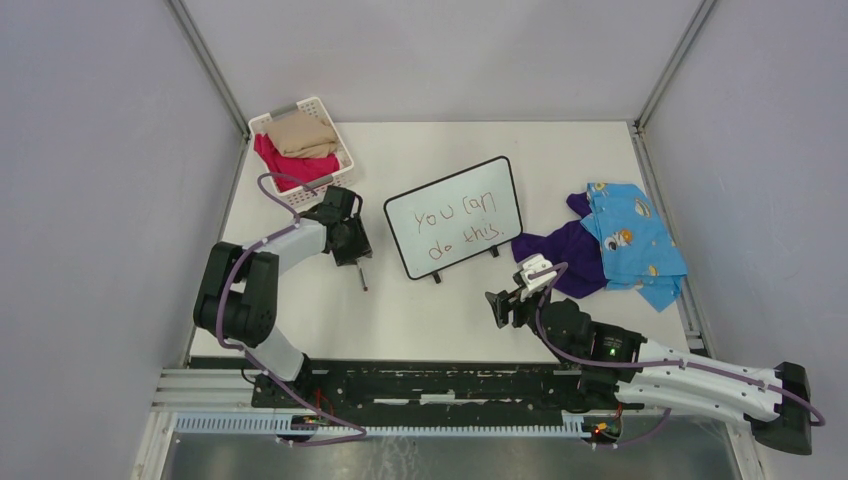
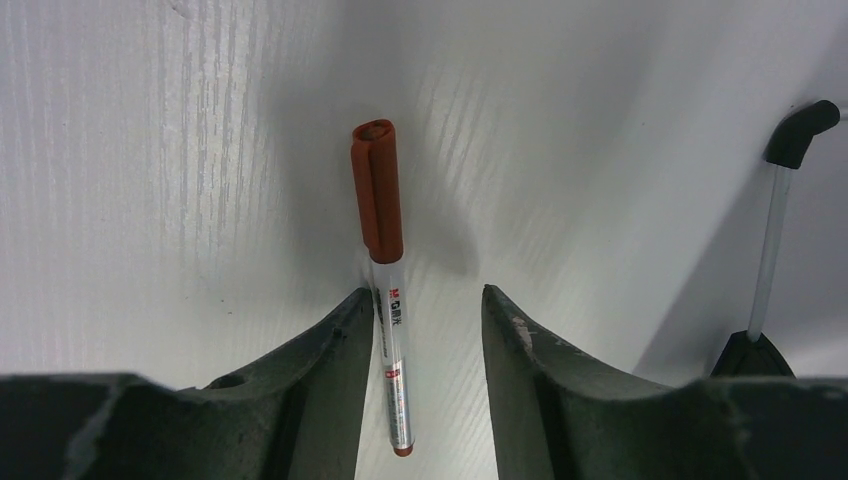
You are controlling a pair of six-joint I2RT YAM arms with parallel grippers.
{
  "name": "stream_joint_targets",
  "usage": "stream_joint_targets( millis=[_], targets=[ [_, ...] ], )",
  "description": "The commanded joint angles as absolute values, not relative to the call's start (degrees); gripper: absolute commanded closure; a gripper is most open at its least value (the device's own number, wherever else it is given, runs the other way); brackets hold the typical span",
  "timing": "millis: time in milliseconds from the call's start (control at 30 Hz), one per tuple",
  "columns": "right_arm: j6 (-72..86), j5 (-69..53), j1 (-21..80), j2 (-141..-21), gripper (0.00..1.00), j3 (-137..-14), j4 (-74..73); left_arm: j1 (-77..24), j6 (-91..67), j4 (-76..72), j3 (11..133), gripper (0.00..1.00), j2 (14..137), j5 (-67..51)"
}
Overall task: Write a sentence on the whiteboard
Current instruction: Place the whiteboard marker at the center of the board, then reset both arms
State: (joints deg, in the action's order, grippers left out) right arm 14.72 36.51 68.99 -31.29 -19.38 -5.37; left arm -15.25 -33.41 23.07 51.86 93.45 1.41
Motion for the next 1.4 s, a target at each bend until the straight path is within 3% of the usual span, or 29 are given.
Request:
stream_joint_targets(
  millis=[0,767,1067,1367],
  targets=[
    [15.9,39.1,69.2,-31.1,0.28,-20.3,-5.1,-15.1,-31.9,24.1,51.5,0.48,93.8,2.9],
    [17.7,38.4,69.1,-30.8,0.28,-19.9,-5.9,-15.2,-32.1,25.2,52.2,0.47,92.9,5.1],
    [15.7,38.4,69.1,-30.7,0.28,-21.3,-7.3,-15.7,-33.0,26.2,51.0,0.37,84.8,11.5],
    [14.1,38.5,69.1,-34.3,0.23,-20.6,-4.1,-20.2,-32.3,26.0,50.8,0.36,75.6,17.1]
  ],
)
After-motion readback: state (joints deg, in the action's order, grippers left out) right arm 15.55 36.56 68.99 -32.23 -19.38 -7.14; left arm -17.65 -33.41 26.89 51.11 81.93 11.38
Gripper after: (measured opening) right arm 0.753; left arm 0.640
